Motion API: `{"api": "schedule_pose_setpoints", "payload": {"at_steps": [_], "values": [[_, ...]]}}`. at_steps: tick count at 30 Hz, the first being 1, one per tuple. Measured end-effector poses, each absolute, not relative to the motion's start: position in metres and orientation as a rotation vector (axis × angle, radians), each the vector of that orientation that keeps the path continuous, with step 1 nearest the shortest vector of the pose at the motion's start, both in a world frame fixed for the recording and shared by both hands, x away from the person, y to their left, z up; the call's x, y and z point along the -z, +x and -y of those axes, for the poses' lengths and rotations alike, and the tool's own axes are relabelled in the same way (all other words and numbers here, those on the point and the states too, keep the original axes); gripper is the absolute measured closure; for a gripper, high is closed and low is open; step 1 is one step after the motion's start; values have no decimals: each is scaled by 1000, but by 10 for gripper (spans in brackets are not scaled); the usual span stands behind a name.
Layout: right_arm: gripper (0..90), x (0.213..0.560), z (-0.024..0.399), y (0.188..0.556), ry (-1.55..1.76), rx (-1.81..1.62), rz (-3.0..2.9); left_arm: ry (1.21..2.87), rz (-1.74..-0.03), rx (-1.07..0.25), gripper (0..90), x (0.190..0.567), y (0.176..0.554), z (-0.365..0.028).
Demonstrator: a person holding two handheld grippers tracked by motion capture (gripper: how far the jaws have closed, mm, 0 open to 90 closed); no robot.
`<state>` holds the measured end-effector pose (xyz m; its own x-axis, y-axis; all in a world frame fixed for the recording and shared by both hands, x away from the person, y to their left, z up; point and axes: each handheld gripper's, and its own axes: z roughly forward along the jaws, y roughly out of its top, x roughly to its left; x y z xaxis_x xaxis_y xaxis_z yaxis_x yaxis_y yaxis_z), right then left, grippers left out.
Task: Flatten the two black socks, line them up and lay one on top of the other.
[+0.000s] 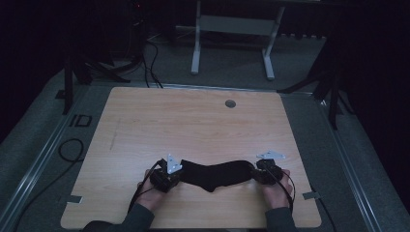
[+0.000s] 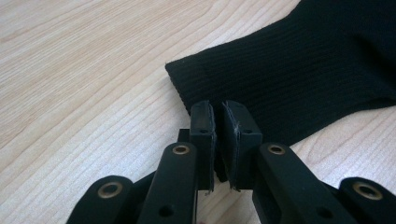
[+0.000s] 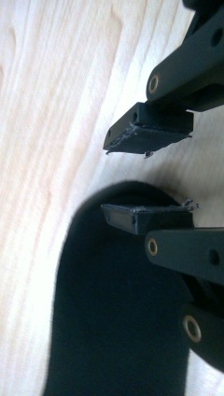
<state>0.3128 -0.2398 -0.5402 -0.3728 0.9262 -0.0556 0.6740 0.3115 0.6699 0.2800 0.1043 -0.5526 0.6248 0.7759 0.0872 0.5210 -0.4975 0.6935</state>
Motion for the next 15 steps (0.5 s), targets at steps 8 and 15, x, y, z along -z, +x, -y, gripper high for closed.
{"api": "schedule_pose_setpoints", "payload": {"at_steps": [8, 15], "values": [[589, 530, 256, 310, 1468, -850, -2064, 2157, -1038, -503, 786, 552, 281, -105], [552, 526, 263, 308, 1463, -895, -2055, 2089, -1003, -431, 641, 545, 281, -113]]}}
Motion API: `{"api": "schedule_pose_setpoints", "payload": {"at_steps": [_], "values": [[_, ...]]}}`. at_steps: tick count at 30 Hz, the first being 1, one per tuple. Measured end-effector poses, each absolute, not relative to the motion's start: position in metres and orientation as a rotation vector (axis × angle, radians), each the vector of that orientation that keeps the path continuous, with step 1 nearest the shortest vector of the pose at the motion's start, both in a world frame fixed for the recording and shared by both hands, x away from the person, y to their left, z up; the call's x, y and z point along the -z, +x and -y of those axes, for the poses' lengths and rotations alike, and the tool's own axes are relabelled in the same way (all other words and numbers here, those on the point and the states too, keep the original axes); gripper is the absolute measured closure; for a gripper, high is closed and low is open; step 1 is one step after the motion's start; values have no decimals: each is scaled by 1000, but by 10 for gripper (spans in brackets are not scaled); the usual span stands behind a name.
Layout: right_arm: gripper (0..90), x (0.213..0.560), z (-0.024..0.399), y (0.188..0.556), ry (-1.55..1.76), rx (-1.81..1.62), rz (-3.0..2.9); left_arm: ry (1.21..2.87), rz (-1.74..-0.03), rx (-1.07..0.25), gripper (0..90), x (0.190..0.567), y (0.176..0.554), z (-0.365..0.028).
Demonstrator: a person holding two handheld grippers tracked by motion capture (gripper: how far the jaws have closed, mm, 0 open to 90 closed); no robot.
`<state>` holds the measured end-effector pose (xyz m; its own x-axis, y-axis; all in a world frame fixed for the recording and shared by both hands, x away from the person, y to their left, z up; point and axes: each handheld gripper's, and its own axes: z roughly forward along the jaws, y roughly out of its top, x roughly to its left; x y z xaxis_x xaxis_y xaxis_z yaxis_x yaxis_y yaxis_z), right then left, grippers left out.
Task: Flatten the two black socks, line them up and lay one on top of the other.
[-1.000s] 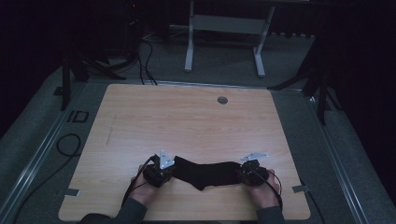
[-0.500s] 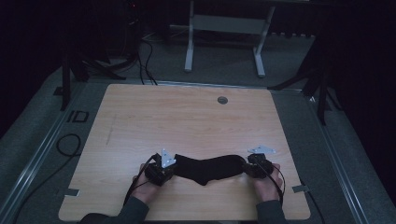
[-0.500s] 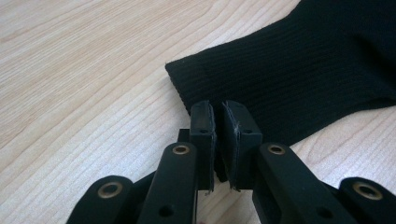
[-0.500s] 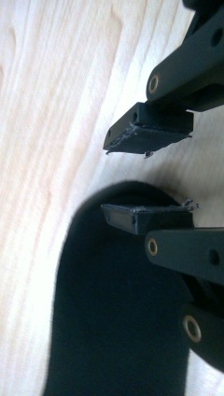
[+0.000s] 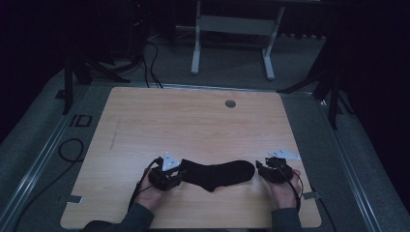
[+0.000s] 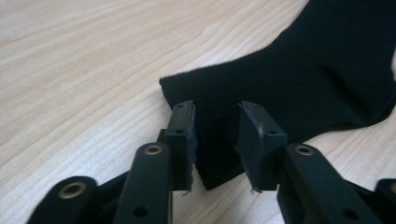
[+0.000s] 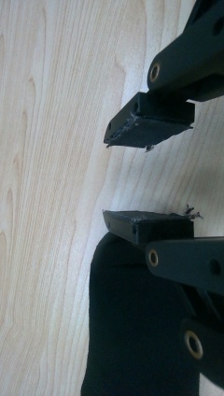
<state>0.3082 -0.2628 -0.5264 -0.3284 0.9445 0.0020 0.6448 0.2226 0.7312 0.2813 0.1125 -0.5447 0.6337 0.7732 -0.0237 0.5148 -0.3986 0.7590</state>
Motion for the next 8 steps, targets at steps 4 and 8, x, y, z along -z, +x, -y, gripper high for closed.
{"api": "schedule_pose_setpoints", "payload": {"at_steps": [4, 8], "values": [[542, 529, 266, 309, 1478, -903, -2058, 2054, -1004, -449, 598, 541, 282, -119], [538, 529, 272, 310, 1502, -932, -2035, 2029, -1044, -483, 567, 538, 287, -128]]}}
